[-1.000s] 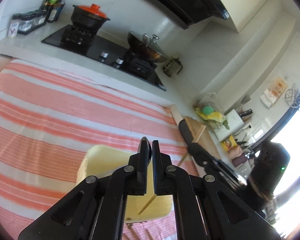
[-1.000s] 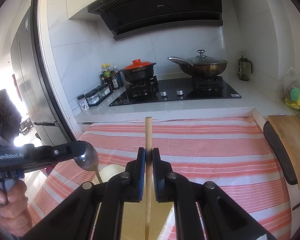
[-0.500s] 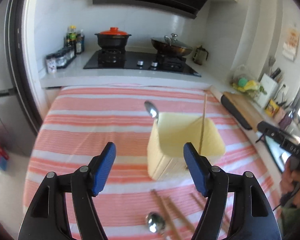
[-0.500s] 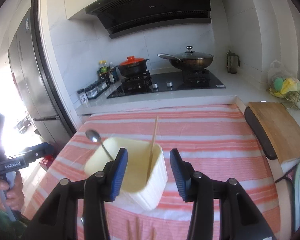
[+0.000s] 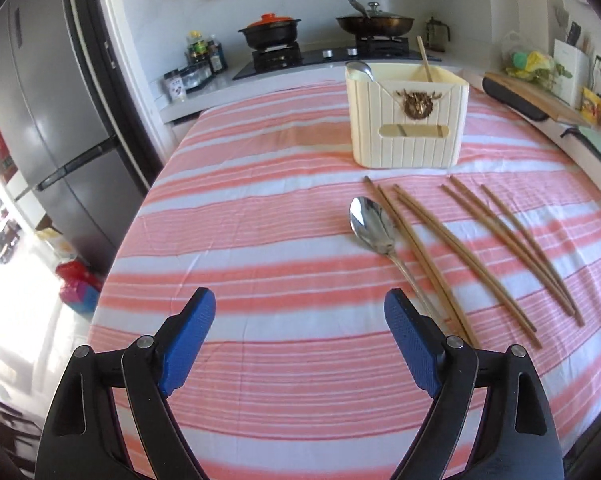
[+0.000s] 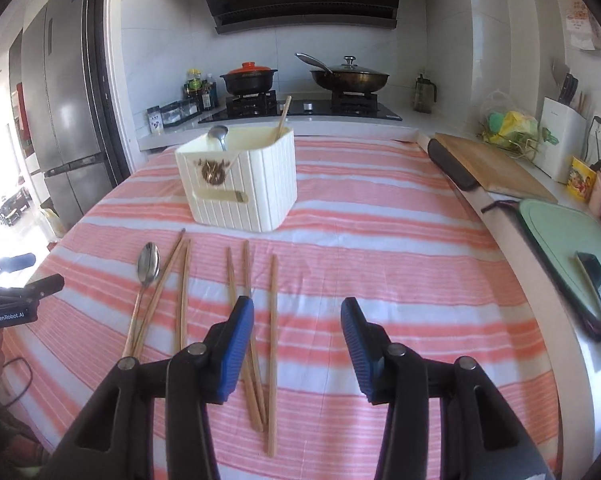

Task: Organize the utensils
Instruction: 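Open both tools to drop the spoon and chopstick into the caddy, then withdraw both tools back over the remaining utensils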

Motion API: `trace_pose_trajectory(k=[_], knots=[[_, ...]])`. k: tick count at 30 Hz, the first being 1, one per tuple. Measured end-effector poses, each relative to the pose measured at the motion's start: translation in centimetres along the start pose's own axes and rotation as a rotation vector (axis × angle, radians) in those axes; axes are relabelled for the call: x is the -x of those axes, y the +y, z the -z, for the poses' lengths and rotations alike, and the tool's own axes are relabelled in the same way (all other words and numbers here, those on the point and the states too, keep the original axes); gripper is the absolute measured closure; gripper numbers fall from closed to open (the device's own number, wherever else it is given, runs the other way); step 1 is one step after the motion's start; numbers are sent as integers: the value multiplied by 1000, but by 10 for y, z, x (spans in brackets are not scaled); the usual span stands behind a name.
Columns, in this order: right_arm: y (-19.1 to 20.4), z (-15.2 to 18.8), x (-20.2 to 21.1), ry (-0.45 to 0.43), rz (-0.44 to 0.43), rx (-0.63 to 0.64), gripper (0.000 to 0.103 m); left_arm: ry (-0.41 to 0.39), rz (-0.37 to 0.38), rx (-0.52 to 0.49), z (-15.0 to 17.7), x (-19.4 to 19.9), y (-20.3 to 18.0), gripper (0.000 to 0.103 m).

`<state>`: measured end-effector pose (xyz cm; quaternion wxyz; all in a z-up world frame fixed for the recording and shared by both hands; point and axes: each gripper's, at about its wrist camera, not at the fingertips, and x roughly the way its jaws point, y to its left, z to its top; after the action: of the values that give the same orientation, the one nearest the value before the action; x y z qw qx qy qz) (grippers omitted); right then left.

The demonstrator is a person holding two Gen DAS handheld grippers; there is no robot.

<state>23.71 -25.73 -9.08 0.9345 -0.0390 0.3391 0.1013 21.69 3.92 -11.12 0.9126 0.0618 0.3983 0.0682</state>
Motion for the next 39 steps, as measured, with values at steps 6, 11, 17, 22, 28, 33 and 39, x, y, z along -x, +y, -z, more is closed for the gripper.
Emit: trace_pose_trajectory(k=[6,11,17,22,28,33,39], knots=[[-6,27,2,23,37,-20,57,5,8,-14,12,9,-10,15],[-11,37,-2,48,62,-13,57,-5,2,-31,14,16,-16,14],[-22,49,-22,99,68,-11,56,23,49,-11,14,11,-19,11],[-48,53,-74,238,117,-18,53,104,150,49,17,-6,-19,11],[-72,20,-120,230,98,-36,23,152,160,66,6,-17,-35,11],[-77,14,-135,256,98,-54,0,159,127,62,-5,-20,-48,11],[-77,15,-135,256,97,-55,0,153,79,106,-25,-17,-39,11]])
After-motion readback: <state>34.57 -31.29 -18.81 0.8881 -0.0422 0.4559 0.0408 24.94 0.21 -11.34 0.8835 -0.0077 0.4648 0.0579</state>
